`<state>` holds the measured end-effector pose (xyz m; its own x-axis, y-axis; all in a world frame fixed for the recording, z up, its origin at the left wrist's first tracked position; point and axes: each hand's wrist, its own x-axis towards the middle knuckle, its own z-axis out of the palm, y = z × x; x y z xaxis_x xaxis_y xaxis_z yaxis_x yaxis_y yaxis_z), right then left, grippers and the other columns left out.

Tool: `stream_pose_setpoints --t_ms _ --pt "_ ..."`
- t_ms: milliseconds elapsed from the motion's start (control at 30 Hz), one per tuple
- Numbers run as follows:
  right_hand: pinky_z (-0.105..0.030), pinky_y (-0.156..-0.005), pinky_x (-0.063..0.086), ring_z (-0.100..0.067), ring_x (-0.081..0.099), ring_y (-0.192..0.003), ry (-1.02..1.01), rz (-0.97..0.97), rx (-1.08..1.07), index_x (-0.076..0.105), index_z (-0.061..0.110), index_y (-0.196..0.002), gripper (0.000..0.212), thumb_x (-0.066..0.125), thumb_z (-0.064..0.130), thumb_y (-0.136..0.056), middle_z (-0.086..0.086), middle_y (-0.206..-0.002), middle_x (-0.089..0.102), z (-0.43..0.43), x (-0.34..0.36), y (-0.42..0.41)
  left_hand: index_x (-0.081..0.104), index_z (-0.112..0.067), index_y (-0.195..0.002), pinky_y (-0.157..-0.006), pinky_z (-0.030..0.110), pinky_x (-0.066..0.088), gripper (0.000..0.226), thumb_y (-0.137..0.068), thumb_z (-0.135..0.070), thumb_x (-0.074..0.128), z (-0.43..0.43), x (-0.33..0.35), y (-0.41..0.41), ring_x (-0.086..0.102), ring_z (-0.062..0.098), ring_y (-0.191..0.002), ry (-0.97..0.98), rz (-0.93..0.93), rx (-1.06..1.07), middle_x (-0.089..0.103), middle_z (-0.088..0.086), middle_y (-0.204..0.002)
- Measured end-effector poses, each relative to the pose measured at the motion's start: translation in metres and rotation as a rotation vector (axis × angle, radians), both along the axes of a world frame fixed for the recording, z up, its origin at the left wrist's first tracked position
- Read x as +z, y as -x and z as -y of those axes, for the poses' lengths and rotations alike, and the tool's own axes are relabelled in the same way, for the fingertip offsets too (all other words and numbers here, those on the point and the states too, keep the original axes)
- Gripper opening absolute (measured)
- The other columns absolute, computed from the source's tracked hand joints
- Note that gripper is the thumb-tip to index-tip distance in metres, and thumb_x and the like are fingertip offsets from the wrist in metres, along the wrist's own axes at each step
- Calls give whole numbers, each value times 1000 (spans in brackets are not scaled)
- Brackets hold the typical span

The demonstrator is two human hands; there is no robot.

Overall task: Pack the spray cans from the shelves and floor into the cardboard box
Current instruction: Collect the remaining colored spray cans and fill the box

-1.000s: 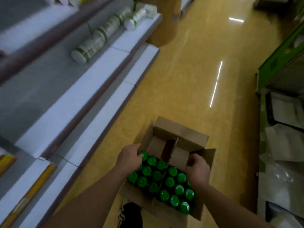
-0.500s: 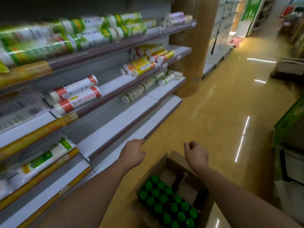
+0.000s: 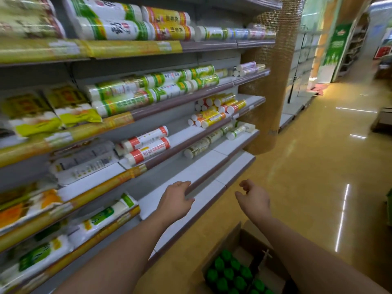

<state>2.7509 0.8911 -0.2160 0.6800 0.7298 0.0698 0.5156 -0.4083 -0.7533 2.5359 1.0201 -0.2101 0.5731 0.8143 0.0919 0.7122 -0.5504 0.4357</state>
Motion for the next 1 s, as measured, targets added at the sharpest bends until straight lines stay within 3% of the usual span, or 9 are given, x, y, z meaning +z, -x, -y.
stream_pose_setpoints --t_ms 67,167,333,600,733,1000 --pt "-25 -73 41 -17 60 -97 -17 6 5 60 20 -132 38 66 26 -95 -1 -124 66 -4 4 17 42 -22 -151 -113 33 34 62 -95 -38 62 0 2 17 40 23 -140 -9 4 3 45 4 -153" --pt "-27 -72 43 -12 55 -85 -28 16 34 60 21 -131 37 68 25 -94 3 -107 63 -7 8 39 41 -22 -151 -113 33 34 64 -94 -39 62 -1 4 41 40 23 -140 -21 3 19 45 3 -153" --pt "-26 -74 43 -12 54 -88 1 56 58 59 22 -134 40 67 27 -95 -2 -125 65 -10 15 63 40 -22 -152 -114 36 35 65 -93 -39 62 -5 9 68 40 23 -140 -39 30 49 45 3 -154" --pt "-26 -77 48 -16 61 -103 -34 103 105 60 20 -133 40 68 29 -94 -1 -125 65 -21 21 101 40 -21 -152 -115 37 34 64 -94 -39 62 -7 16 101 39 24 -141 -67 51 83 44 3 -154" --pt "-33 -91 56 -20 63 -113 -33 92 161 59 17 -136 45 71 26 -93 -2 -130 64 -37 16 134 41 -20 -151 -115 38 35 64 -93 -37 63 -10 12 134 39 25 -140 -58 50 121 45 4 -153" --pt "-34 -86 59 -18 65 -102 19 108 305 60 23 -131 44 73 34 -91 1 -124 66 -82 -3 219 46 -23 -148 -110 39 41 62 -91 -43 65 -24 -2 232 47 27 -133 -40 12 277 51 5 -148"
